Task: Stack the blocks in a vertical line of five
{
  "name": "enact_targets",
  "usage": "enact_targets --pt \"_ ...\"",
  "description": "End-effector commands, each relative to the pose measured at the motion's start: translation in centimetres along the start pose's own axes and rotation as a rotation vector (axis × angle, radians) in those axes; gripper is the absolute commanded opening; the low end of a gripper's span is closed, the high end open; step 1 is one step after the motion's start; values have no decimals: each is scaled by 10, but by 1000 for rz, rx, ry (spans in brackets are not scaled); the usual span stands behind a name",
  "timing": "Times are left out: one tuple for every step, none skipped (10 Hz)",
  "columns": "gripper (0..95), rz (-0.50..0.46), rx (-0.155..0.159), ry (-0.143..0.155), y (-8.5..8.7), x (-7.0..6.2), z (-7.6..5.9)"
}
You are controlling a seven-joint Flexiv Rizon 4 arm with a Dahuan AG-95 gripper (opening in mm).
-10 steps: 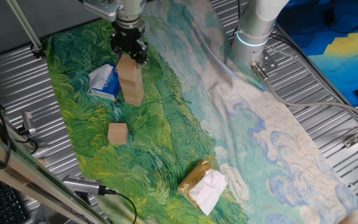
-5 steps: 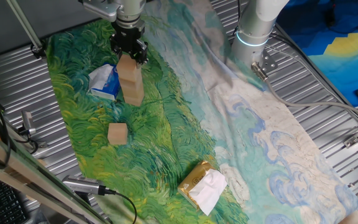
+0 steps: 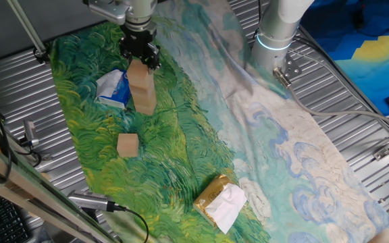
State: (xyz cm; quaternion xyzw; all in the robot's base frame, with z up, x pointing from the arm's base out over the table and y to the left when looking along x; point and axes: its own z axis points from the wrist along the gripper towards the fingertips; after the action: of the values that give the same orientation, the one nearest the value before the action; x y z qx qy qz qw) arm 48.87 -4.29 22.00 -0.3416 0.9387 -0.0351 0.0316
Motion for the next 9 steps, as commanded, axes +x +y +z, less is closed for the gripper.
enact_targets --pt "760 -2 -2 3 0 0 -1" --pt "760 -3 -2 3 0 0 -1" --pt "760 -2 -2 3 0 0 -1" --pt "760 -1 -3 3 0 0 -1" --pt "760 -3 -4 3 0 0 -1" --pt "760 -5 -11 6 1 0 -6" --pt "760 -6 -15 13 2 -1 -9" --pt "760 -8 -22 16 3 -1 -14" --pt "760 -10 -28 19 5 -1 -21"
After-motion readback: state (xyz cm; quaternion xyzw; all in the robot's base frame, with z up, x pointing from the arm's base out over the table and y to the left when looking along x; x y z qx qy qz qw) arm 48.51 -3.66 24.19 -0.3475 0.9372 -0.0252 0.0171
